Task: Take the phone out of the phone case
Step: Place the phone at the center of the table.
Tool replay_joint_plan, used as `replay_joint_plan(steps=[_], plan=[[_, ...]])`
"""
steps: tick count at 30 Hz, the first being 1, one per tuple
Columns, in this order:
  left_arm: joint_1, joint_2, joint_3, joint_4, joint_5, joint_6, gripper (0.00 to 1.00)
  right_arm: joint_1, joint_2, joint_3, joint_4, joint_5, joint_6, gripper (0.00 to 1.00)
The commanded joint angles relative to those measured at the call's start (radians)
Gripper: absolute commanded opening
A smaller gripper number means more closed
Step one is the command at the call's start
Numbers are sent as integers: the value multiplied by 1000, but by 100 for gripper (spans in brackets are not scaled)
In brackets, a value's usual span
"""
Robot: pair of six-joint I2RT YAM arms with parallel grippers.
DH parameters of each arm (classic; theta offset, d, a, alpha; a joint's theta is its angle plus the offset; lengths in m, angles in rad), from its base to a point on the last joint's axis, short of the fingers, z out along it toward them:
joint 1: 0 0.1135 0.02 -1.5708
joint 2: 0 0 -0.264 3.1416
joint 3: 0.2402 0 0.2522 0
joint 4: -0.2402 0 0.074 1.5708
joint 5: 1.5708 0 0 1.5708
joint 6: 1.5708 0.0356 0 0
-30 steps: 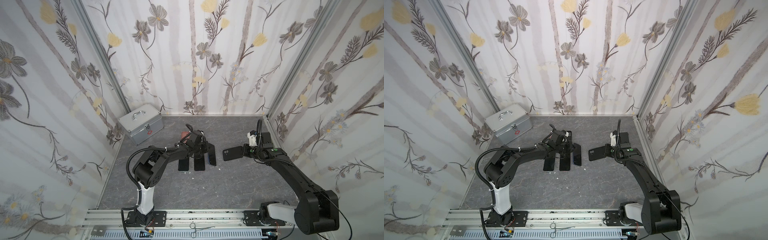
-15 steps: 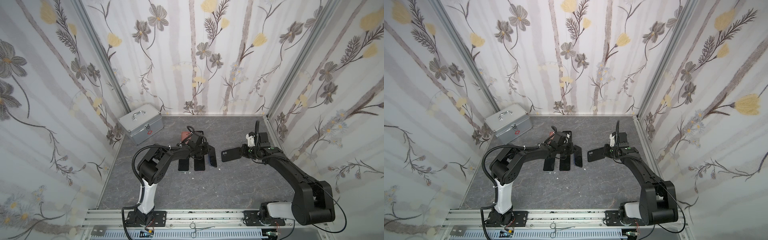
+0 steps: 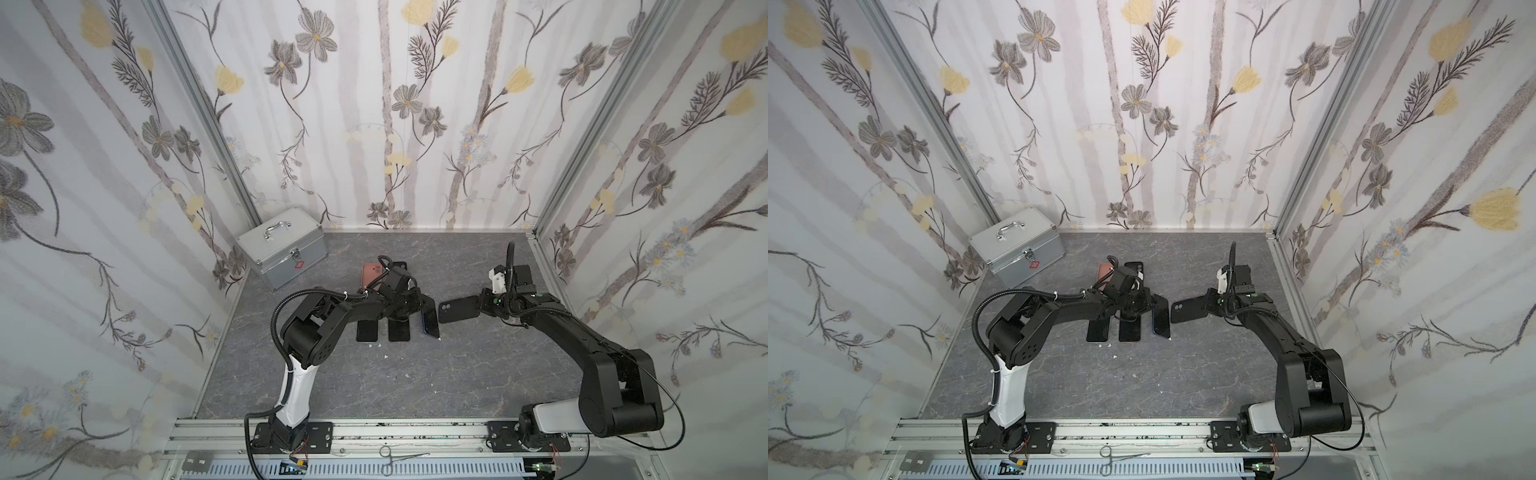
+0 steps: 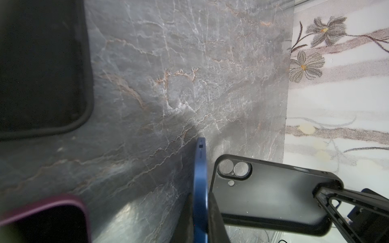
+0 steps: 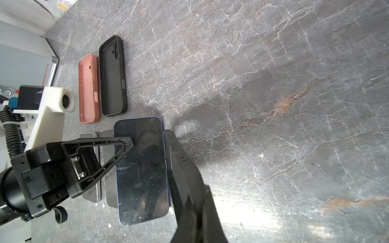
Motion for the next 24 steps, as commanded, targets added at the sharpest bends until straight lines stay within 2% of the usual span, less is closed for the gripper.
replay_joint_plan(steps=[1,19,24], plan=[[-2,8,9,26,-13,-7,2,-1,15,0,30,4,-7,0],[-5,12,-5,27,-26,-27,23,-4,63,20,21,66,-29,0],[-6,9,-11,26,-32,-33,25,-8,62,27,18,85,-34,0]])
